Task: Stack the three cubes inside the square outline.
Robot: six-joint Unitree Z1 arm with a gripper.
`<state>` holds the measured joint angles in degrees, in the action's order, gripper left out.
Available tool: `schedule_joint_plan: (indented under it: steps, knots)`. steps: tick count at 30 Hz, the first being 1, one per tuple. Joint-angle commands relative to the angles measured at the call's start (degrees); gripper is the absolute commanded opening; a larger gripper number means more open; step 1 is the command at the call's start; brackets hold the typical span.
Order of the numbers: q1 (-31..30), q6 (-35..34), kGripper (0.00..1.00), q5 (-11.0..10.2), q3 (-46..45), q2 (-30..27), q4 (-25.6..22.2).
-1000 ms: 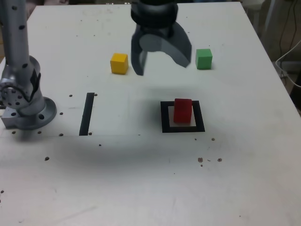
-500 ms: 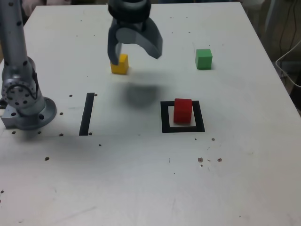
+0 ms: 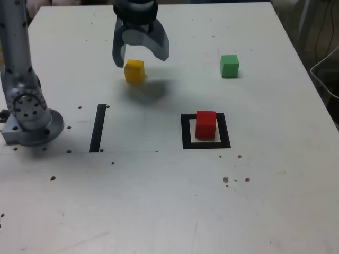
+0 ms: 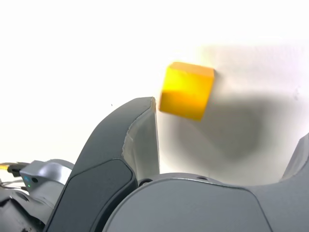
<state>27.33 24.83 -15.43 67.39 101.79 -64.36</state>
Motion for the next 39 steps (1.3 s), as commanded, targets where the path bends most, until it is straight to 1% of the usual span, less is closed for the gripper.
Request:
schedule_joint_plan:
  steps: [1, 6, 9, 13, 20, 27, 35, 39]
  knots:
    - [1.1, 0.7, 1.0, -0.4, -0.4, 0.5, 0.3]
    - [3.3, 2.0, 1.0, -1.5, -1.1, 0.5, 0.5]
    - [4.0, 3.1, 0.99, -1.7, -1.6, 0.6, 0.7]
    - [4.1, 4.1, 0.98, -1.6, -2.3, 1.4, 1.8]
    - [4.1, 4.9, 0.94, -0.6, -3.0, 3.9, 5.9]
    - [5.3, 5.1, 0.9, -0.9, -3.1, 6.0, 8.0]
    - [5.3, 6.0, 0.84, -1.2, -3.6, 6.0, 8.4]
    - [5.3, 6.3, 0.76, -1.1, -3.4, 5.9, 8.3]
